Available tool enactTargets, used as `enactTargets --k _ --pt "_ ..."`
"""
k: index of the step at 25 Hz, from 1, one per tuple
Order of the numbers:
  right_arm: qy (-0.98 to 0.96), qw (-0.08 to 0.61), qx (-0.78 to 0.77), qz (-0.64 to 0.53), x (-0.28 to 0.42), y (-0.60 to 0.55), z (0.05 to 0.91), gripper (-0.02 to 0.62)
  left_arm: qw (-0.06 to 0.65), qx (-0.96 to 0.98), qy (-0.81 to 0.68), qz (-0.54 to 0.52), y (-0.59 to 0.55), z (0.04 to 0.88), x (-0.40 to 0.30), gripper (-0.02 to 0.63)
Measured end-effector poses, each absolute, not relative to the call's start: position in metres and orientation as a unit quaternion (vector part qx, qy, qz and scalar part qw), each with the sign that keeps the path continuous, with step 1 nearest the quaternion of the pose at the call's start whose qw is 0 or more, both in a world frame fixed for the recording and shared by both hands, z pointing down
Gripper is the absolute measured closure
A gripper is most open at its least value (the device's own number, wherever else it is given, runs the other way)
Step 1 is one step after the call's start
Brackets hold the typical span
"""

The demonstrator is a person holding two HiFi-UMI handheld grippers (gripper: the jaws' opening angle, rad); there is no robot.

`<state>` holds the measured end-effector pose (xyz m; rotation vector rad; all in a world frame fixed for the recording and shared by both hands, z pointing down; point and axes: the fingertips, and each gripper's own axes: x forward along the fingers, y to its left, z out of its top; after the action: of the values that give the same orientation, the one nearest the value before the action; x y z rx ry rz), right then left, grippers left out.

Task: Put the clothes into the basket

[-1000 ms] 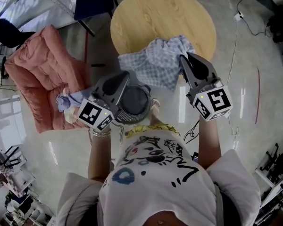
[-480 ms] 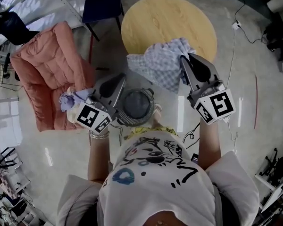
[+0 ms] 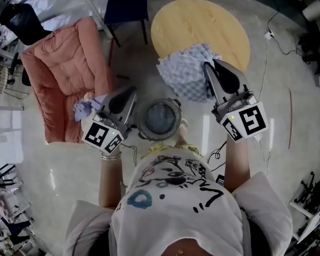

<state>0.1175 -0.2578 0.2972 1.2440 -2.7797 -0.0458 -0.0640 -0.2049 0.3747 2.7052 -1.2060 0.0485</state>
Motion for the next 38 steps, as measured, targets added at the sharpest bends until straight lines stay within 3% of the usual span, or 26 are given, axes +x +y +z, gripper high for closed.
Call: enactTargets --k 18,38 --pt "-0.912 0.047 0.407 -0.030 0.062 -0.165 0.280 0.543 0.101 0.915 -0.390 0.012 -0.119 0.375 -0.120 0.583" --pt "-0.944 0.050 0.327 -0.002 0.065 -0.097 0.293 0.543 0.086 0.889 -0.450 0.013 -0.035 0.357 -0.102 0.583"
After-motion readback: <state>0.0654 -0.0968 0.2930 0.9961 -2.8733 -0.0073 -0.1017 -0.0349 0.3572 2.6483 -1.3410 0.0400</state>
